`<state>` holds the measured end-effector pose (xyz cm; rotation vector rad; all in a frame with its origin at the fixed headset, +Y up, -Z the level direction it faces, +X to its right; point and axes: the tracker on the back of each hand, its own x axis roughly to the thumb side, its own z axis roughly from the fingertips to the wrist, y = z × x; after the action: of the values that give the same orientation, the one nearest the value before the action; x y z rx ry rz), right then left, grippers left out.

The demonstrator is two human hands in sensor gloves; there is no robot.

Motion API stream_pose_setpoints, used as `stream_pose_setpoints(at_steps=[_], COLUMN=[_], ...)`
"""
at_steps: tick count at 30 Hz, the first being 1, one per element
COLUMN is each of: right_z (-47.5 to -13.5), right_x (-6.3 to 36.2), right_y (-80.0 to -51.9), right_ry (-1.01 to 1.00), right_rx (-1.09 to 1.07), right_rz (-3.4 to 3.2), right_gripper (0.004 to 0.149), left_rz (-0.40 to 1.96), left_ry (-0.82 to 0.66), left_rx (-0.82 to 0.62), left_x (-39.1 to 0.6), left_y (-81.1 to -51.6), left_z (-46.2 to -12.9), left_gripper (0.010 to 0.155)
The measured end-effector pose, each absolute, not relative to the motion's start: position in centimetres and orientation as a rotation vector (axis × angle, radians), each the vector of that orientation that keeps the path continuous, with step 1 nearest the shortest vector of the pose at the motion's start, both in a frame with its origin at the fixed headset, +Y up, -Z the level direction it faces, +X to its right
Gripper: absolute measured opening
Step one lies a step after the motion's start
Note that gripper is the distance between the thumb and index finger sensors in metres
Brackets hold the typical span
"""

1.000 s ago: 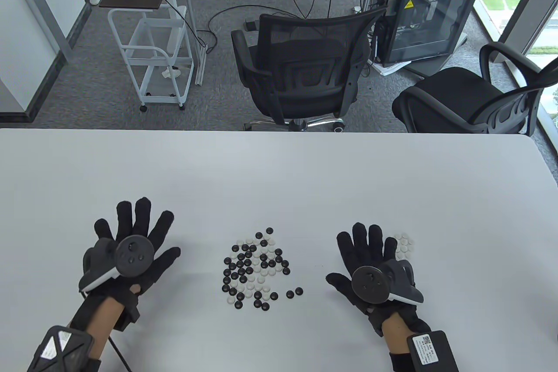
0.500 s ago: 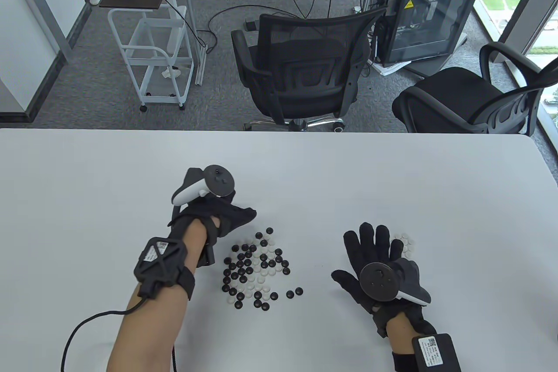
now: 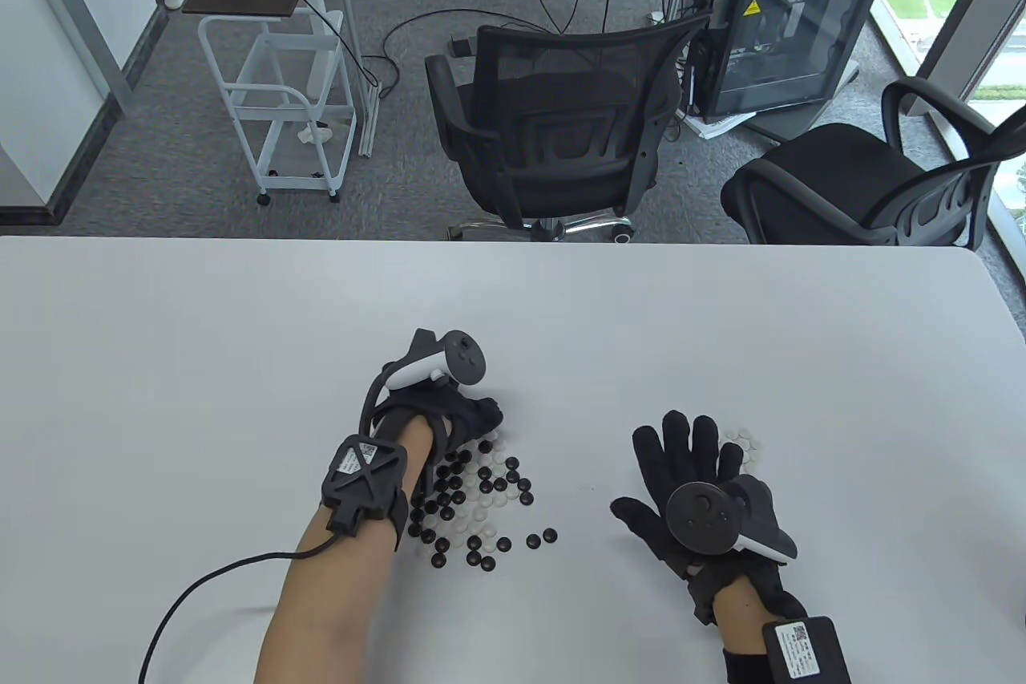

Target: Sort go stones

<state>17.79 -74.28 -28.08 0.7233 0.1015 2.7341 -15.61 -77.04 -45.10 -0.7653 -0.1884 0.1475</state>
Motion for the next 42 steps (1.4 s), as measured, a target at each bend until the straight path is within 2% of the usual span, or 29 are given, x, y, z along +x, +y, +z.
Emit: stream_pose_setpoints(at_steps=[6,12,17,21,26,32,37,42], right_z=[-28.0,-28.2,-28.1,-28.2,-28.2,-28.1,-28.1,-28.0], right_x=[17.8,18.1,18.2,18.3,18.1,18.1,18.2,18.2], right_y=[-74.3,-74.5,-74.5,-74.6,-74.5,-74.5,-74.5,-74.4], right_ry=[0.111,0.144,0.151,0.162,0.158,0.157,0.167,0.161], right_rx=[0.736,0.709,0.707,0.695,0.701,0.702,0.693,0.695], right_rz=[2.733,2.730,2.732,2.730,2.732,2.728,2.725,2.723], right_gripper=[0.086,0.087,0.086,0.087,0.087,0.086,0.087,0.087], left_rz=[0.147,0.165,0.175,0.186,0.240,0.236,0.181,0.174], left_ry=[0.045,0.292,0.413,0.445,0.296,-0.059,-0.258,-0.309], left_rx=[-0.802,-0.821,-0.825,-0.826,-0.757,-0.729,-0.741,-0.792], left_x=[-25.4,-36.3,-41.3,-42.6,-39.2,-28.5,-20.5,-16.4], left_y=[-75.8,-75.3,-75.1,-74.8,-72.9,-70.9,-71.8,-74.1], left_z=[-44.2,-41.0,-38.6,-37.9,-39.3,-41.3,-41.7,-42.2], left_gripper=[0.065,0.066,0.068,0.069,0.068,0.068,0.068,0.067])
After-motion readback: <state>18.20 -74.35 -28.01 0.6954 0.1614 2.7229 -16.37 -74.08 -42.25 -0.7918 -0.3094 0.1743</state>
